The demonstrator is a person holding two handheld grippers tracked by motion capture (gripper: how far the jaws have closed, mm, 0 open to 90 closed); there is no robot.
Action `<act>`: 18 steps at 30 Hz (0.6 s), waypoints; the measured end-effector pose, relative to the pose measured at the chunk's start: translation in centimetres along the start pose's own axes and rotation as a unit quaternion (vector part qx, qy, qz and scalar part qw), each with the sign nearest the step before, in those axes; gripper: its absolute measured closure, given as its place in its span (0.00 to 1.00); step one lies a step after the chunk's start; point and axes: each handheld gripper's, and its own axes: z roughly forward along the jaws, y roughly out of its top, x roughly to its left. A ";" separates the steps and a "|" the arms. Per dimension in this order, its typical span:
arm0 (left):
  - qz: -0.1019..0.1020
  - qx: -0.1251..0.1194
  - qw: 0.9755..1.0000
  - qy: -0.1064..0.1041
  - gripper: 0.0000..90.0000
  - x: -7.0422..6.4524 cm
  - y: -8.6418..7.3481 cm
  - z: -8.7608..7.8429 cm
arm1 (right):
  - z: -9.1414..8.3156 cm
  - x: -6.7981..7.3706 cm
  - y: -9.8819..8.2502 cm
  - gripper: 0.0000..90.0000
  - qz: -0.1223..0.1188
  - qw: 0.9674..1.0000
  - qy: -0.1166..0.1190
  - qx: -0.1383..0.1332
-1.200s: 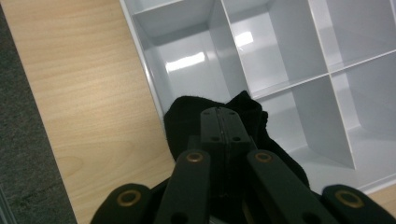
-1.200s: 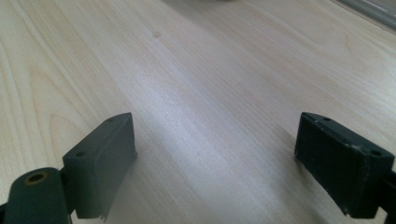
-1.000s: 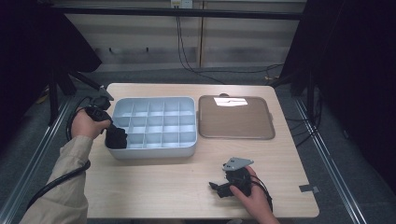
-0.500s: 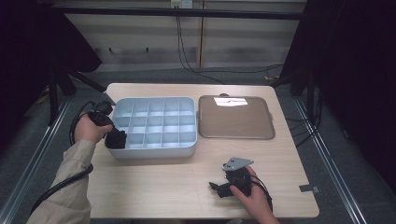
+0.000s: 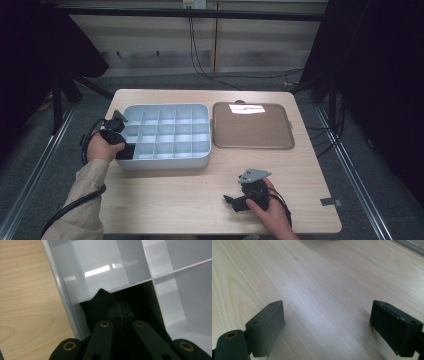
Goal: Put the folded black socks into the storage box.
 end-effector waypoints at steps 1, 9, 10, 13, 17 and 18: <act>0.000 -0.001 1.000 -0.001 1.00 0.0 -0.1 0.0 | 0.0 0.0 0.0 0.13 0.001 1.000 0.000 0.001; -0.015 -0.009 1.000 -0.019 0.96 0.4 -0.1 -0.5 | 0.0 0.0 0.0 0.13 0.000 1.000 0.000 0.000; -0.019 -0.010 1.000 -0.021 0.93 0.4 0.0 -0.7 | 0.0 0.0 0.0 0.13 0.000 1.000 0.000 0.000; -0.024 -0.013 0.999 -0.034 0.78 0.3 0.1 -1.3 | 0.0 0.0 0.0 0.13 0.000 1.000 0.000 0.000; -0.021 -0.019 0.999 -0.037 0.72 0.2 0.2 -2.6 | 0.0 0.0 0.0 0.13 0.000 1.000 0.000 0.000; -0.021 -0.019 0.999 -0.037 0.71 0.2 0.2 -2.6 | 0.0 0.0 0.0 0.13 0.000 1.000 0.000 0.000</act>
